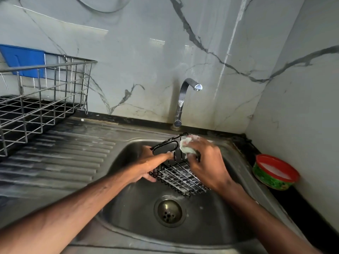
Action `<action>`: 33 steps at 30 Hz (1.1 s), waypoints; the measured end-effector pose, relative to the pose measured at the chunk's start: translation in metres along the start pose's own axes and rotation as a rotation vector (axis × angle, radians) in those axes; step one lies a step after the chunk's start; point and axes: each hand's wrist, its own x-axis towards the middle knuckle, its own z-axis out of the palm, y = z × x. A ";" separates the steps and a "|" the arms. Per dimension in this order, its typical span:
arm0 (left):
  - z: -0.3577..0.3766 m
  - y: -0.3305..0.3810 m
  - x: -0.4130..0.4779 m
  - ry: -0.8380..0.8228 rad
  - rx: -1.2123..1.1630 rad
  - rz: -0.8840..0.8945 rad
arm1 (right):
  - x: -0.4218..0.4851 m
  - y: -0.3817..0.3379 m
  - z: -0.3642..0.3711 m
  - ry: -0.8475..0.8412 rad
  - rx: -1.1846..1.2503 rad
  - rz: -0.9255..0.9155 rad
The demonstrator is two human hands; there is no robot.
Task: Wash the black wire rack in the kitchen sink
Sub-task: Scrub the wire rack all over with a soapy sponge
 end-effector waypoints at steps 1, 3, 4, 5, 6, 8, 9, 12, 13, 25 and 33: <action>-0.002 0.000 0.002 0.033 0.004 -0.011 | -0.001 0.000 0.002 -0.025 0.006 -0.009; -0.005 0.000 0.004 0.077 0.001 -0.034 | 0.000 0.006 0.006 0.007 0.054 0.004; -0.005 0.001 0.005 0.085 0.015 -0.041 | 0.001 0.009 0.007 0.051 0.096 0.035; -0.005 0.001 0.004 0.088 0.031 -0.050 | 0.002 0.012 0.007 0.093 0.130 0.072; -0.006 0.001 0.005 0.086 0.047 -0.055 | 0.002 0.017 0.007 0.119 0.144 0.107; -0.007 -0.001 0.006 0.092 0.075 -0.063 | 0.001 0.027 0.009 0.111 0.113 0.149; -0.007 -0.001 0.006 0.094 0.082 -0.063 | 0.000 0.033 0.009 0.086 0.096 0.182; -0.007 -0.001 0.007 0.106 0.131 -0.043 | 0.001 0.040 0.009 0.044 0.099 0.333; -0.006 0.000 0.007 0.111 0.152 -0.030 | 0.004 0.038 0.010 0.054 0.111 0.354; -0.002 -0.005 0.008 0.153 0.206 0.116 | 0.009 -0.010 0.030 -0.115 0.010 -0.127; -0.007 -0.008 0.011 0.080 0.168 0.047 | 0.005 0.022 0.013 -0.029 -0.007 0.049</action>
